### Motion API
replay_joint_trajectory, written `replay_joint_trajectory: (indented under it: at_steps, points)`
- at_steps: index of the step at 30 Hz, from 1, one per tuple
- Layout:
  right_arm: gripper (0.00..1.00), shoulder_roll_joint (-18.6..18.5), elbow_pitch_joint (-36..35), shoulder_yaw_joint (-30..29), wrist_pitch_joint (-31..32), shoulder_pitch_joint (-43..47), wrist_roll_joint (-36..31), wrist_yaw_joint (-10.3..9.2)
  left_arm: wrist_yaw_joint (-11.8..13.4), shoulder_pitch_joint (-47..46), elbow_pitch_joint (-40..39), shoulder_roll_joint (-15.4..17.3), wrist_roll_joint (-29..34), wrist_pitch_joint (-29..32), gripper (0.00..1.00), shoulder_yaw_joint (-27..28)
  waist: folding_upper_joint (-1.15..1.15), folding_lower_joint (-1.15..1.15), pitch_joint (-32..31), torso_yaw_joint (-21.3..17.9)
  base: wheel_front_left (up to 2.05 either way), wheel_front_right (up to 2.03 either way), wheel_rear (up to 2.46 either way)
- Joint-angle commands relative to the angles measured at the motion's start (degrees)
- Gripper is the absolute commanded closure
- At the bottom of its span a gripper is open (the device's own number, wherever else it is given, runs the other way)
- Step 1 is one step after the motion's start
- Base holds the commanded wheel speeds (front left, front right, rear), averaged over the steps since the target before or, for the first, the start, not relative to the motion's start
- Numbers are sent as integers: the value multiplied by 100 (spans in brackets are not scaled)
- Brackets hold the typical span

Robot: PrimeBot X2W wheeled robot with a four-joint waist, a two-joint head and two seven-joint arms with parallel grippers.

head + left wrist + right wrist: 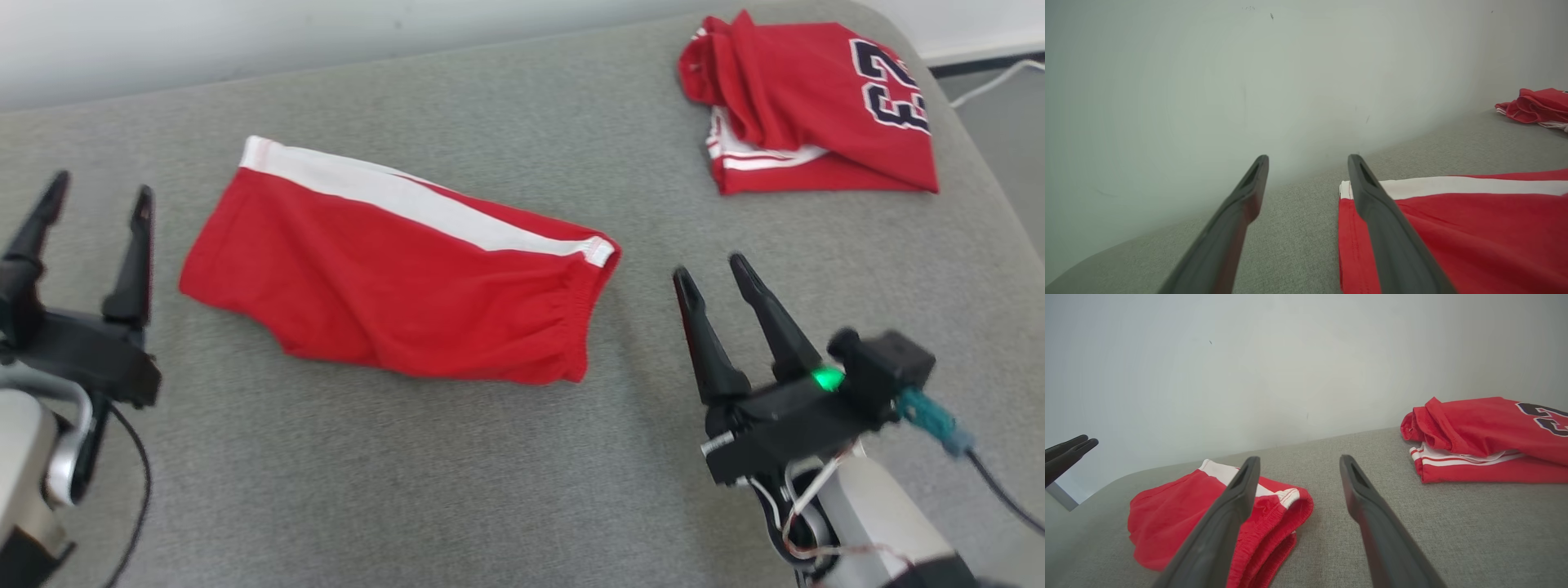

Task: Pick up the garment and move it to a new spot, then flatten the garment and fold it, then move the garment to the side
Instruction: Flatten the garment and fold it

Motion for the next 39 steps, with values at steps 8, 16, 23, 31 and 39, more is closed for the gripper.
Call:
replay_joint_trajectory:
  at_steps: [8, 16, 23, 31, 39]
  points:
    - [0, 532, -536, -868, -5, 938, -1228, 1, -146, 669, -21, -532, 292, -24, 0, 560, 0, 1, -65, 265, 0, 0, 0]
    - [0, 695, -601, -818, -5, 1025, -1428, 1, -565, 650, 789, -946, 251, -24, 0, 671, 0, 1, 51, 122, 0, 0, 0]
    - [0, 723, -600, -747, -5, 902, -1401, 1, -811, 366, 1514, -1057, 289, -24, 0, 666, 0, 1, 178, -100, 0, 0, 0]
    - [0, 798, -549, -678, -6, 871, -1389, 1, -1063, -133, 2511, -1097, 411, 32, 0, 523, 0, 1, 353, -400, 0, 0, 0]
    - [0, 835, -486, -710, -5, 905, -1426, 1, -1276, -240, 3048, -1342, 392, 191, 100, 278, 0, 1, 288, -449, 0, 0, 0]
